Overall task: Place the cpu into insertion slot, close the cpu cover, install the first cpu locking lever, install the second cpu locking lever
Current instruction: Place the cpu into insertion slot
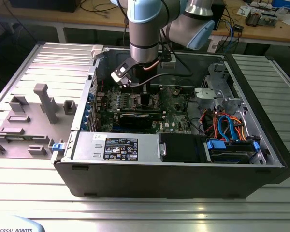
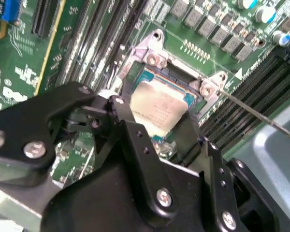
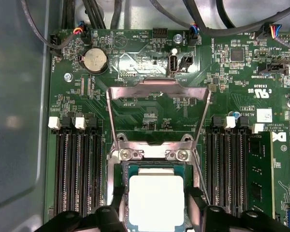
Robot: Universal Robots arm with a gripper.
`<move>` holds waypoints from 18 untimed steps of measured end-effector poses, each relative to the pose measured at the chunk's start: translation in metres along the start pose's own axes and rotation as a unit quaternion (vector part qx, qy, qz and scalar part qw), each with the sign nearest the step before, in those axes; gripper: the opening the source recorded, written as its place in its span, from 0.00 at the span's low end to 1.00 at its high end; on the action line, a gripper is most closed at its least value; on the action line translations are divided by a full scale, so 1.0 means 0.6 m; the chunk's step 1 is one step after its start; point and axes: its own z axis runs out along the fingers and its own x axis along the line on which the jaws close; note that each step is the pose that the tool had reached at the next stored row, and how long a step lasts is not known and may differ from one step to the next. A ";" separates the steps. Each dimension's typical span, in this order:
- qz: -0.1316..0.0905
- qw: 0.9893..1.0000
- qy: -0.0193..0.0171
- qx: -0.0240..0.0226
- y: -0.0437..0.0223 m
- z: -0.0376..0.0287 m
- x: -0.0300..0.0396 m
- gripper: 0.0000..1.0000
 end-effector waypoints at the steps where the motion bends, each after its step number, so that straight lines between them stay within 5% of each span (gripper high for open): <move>1: 0.000 1.000 0.000 0.000 0.000 0.000 0.000 0.62; 18: 0.000 1.000 -0.002 0.000 0.000 -0.001 0.006 0.62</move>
